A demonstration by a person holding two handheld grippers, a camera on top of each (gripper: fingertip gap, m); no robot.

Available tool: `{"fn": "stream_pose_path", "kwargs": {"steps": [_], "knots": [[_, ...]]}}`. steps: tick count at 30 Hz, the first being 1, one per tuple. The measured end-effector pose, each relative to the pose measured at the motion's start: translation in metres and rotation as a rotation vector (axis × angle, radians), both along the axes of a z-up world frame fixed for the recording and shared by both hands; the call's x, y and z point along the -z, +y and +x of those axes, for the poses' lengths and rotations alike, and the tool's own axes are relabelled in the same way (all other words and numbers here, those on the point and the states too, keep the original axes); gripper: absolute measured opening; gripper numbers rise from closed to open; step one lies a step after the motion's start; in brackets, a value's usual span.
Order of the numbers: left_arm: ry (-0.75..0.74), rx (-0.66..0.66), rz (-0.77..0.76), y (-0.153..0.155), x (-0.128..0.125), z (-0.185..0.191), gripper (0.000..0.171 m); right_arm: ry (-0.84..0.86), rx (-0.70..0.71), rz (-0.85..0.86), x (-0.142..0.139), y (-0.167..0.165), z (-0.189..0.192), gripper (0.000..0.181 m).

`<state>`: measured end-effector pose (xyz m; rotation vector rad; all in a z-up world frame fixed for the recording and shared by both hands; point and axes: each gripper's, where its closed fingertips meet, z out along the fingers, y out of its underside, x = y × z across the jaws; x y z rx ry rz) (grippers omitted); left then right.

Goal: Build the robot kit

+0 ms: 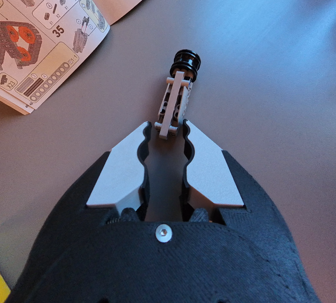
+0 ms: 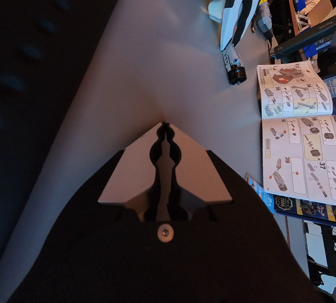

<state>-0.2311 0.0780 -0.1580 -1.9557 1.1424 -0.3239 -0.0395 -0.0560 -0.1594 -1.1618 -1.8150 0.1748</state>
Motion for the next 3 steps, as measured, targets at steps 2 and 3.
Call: {"fn": "stream_pose_path", "kwargs": {"steps": [2, 3], "knots": [[0.000, 0.009, -0.003, -0.0010, 0.0003, 0.0008, 0.031, -0.005, -0.002, 0.009, 0.0002, -0.0004, 0.0001, 0.000], [-0.001, 0.010, -0.006, -0.0012, 0.0004, 0.0009, 0.031, -0.007, -0.002, 0.012, 0.0003, -0.0005, 0.0001, 0.000]]}}
